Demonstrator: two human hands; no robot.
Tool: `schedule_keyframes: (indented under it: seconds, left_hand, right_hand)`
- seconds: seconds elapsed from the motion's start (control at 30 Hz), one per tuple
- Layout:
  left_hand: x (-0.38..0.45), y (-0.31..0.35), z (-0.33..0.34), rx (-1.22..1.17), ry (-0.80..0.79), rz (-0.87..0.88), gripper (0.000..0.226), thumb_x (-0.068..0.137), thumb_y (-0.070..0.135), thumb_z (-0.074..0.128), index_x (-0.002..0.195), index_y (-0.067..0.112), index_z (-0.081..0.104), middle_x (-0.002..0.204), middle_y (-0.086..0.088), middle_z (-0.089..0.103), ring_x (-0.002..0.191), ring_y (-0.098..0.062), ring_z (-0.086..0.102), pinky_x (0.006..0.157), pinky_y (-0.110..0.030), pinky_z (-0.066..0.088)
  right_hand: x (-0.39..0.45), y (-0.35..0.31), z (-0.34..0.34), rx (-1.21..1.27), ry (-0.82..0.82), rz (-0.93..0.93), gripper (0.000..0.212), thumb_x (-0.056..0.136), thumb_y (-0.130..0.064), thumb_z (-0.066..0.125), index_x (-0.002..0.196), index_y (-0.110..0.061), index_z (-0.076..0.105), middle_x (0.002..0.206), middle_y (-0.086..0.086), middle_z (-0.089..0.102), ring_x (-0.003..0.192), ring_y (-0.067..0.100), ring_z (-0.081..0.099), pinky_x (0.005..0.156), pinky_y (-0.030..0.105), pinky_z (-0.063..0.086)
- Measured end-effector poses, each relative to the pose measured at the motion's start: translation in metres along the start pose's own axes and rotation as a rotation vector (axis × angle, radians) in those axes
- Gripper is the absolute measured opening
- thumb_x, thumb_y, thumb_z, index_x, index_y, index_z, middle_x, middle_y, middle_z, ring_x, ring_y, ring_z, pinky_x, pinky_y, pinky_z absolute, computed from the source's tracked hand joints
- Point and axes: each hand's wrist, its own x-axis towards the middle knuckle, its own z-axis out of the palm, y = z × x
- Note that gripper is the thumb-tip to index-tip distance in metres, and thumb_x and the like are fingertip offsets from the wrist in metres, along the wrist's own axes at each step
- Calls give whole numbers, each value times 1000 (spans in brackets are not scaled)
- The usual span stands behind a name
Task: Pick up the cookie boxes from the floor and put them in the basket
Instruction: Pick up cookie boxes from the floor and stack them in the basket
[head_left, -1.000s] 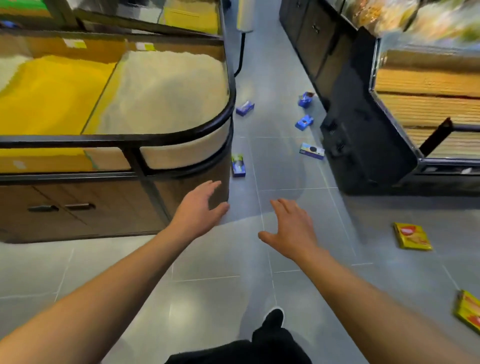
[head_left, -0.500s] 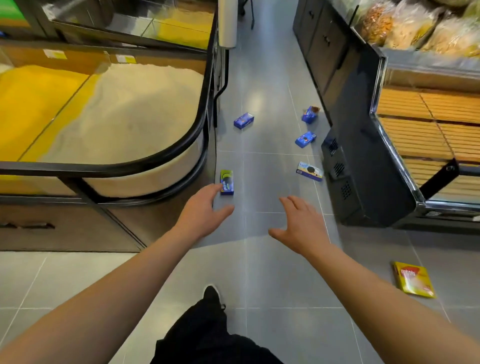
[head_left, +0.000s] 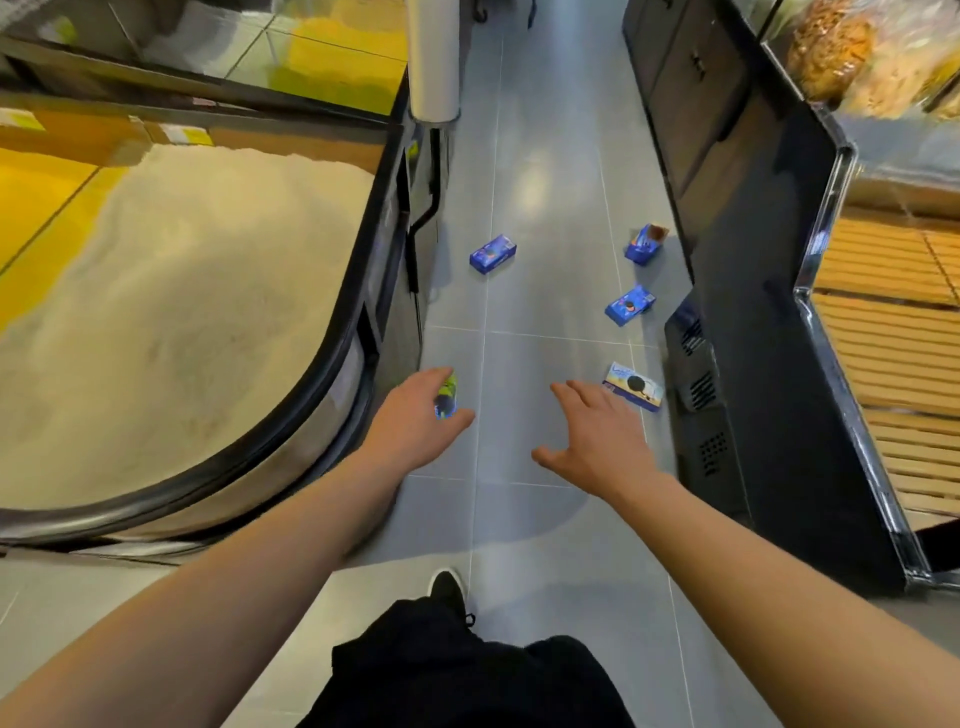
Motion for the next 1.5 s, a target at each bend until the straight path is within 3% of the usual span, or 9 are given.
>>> schedule_keyframes:
  seconds: [0.17,0.43,0.67,0.77,0.9,1.0,1.13,1.37,1.5]
  left_hand:
    - [80,10,8,28,-13,-35,68,87,39,64,145,15,38,150,-4,40,138,-19,35,111,-27,25]
    - [223,30,57,17,-8,-192,71,83,39,68,143,13,41,147,-6,44,135,-21,41,109,-28,30]
    - [316,33,110,-4,14,-410,59,81,33,71,131,9,52,128,-11,57,119,-27,53,98,-32,40]
    - [343,20,135,-24,19,-513,53,81,25,70,128,8,54,128,-11,56,120,-29,51,99,-30,36]
    - [375,-28,186,-5,-20,-580,61,80,25,71,133,5,51,130,-17,54,122,-31,49,99,-28,31]
    - [398,-83,233,44,-83,-645,72,82,28,70,143,8,39,146,-14,41,135,-27,38,109,-30,26]
    - [424,-168,313,75,-102,-651,78,78,29,73,143,6,38,145,-18,40,130,-35,41,107,-37,31]
    - [463,-317,455,79,-152,-741,96,65,45,75,146,17,30,145,-9,39,127,-35,44,104,-43,40]
    - [477,-390,528,176,-141,-757,106,69,50,76,150,19,16,157,-9,19,139,-35,26,113,-43,30]
  right_hand:
    - [80,30,-13,5,-37,-33,88,81,-59,63,153,-25,24,157,0,28,144,23,24,119,43,22]
    - [243,114,-4,11,-132,-115,89,81,-59,62,153,-23,25,157,3,28,145,25,24,118,43,22]
    - [370,158,28,-47,-357,-312,89,82,-58,61,154,-25,19,160,0,21,147,26,17,119,44,18]
    - [415,162,56,-59,-443,-364,91,82,-56,63,154,-24,18,160,0,19,148,28,14,120,46,16]
    - [464,163,123,-47,-534,-416,89,82,-53,64,153,-23,21,158,2,22,147,29,15,120,47,15]
    - [496,160,191,-37,-562,-446,88,81,-50,66,153,-22,22,159,3,23,148,30,15,120,48,13]
    - [528,157,299,-14,-537,-407,87,79,-51,69,150,-22,27,156,3,27,146,29,20,118,46,15]
    - [571,156,487,7,-542,-396,89,78,-53,69,151,-21,28,156,4,29,143,30,26,116,41,23]
    - [591,152,586,39,-549,-395,89,78,-50,69,150,-17,29,155,8,30,142,31,27,116,41,25]
